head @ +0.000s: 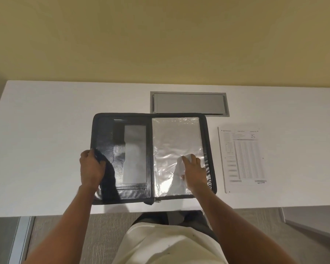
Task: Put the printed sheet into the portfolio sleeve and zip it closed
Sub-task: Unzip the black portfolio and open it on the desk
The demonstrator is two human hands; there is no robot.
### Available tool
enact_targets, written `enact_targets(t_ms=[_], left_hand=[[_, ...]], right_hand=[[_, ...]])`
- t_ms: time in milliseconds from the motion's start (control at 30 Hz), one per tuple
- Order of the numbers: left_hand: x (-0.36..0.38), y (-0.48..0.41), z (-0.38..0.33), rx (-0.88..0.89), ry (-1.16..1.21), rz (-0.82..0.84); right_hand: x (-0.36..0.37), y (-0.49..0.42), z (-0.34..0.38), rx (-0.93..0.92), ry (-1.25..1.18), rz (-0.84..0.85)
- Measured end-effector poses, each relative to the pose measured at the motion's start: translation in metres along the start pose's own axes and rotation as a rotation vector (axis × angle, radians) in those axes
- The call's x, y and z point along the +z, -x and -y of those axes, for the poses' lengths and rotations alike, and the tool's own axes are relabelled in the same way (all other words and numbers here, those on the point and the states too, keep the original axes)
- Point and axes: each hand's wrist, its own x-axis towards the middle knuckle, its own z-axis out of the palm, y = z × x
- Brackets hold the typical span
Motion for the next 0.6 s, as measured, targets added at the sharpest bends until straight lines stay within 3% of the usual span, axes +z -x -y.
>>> enact_targets(t_ms=[600], left_hand=[[0.02,0.007,0.013,-0.047,-0.038,0.05]], right_hand=[[0.007,0.017,-0.02,-0.035,-0.066,-0.014]])
